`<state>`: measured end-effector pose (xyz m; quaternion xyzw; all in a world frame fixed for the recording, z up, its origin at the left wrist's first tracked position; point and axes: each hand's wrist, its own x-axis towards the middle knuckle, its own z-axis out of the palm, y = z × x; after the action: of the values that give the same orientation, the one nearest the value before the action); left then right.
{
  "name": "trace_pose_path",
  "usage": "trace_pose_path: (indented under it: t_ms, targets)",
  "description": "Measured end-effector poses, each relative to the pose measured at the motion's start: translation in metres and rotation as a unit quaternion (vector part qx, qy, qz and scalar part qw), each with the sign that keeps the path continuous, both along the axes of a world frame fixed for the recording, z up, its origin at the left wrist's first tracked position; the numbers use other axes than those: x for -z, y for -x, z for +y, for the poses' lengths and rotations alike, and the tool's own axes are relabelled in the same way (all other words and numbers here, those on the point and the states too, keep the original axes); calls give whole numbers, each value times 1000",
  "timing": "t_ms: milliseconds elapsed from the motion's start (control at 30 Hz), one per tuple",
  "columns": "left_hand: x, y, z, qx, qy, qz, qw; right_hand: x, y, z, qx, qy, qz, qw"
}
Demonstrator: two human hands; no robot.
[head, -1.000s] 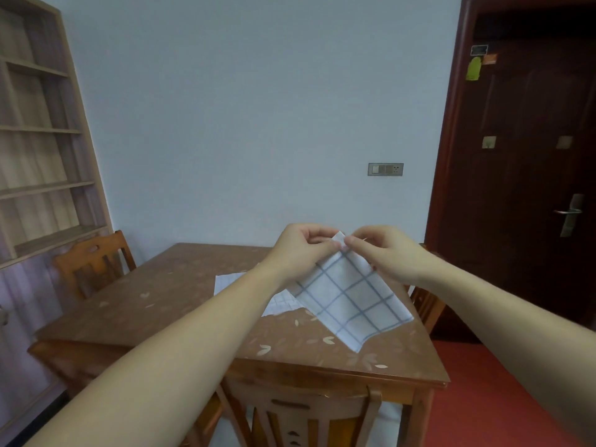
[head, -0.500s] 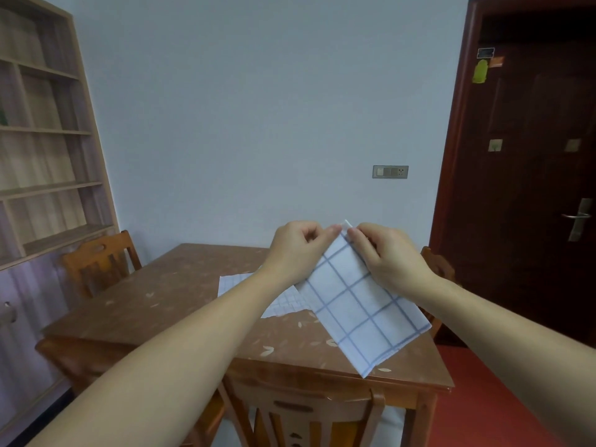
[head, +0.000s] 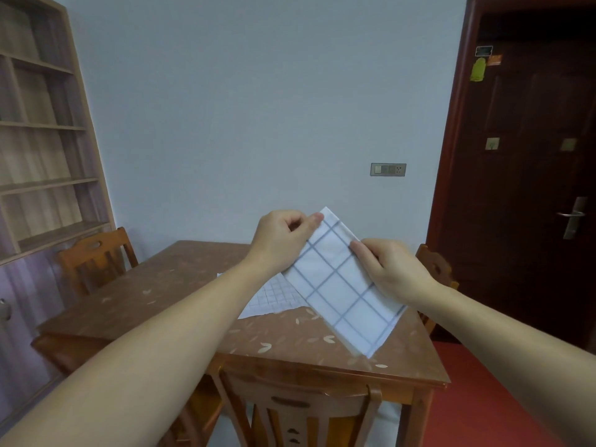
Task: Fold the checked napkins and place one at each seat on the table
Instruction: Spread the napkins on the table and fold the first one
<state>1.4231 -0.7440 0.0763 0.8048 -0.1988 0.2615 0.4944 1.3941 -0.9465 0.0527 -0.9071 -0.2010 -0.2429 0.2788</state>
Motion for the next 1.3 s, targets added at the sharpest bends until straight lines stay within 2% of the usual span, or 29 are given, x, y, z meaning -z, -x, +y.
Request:
trace_pose_path:
  t_ms: [233,300,367,400,467,533,567,700,933,1167,1300]
  targets:
    - [-6,-4,7,-25,47,-12,999,-5,4,4,-8,7,-21,1000]
    - [-8,-4,10,-13,73,13,997,-4,6,4,-11,9,-23,1000]
    - [-9,-2,10,7,148,59,987,-4,7,5,-15,-16,-26,999]
    - [-8,0,9,29,203,100,974,-4,7,6,-15,-39,-29,999]
    - [-4,5,6,127,297,217,921,-6,6,7,-7,-91,-40,995]
    - [8,9,-4,205,334,284,875,-7,1,7,9,-130,-55,990]
    - [14,13,-10,217,323,297,872,-6,-1,6,16,-144,-61,988]
    - [30,19,-31,180,252,292,905,0,-6,2,30,-200,-35,979]
    - [30,11,-24,143,143,227,953,-7,10,-6,-4,-255,108,961]
    - [19,12,-17,172,95,255,947,-21,13,-24,-127,-302,277,903]
    - [17,12,-15,210,156,265,928,-21,12,-28,-156,-355,317,866]
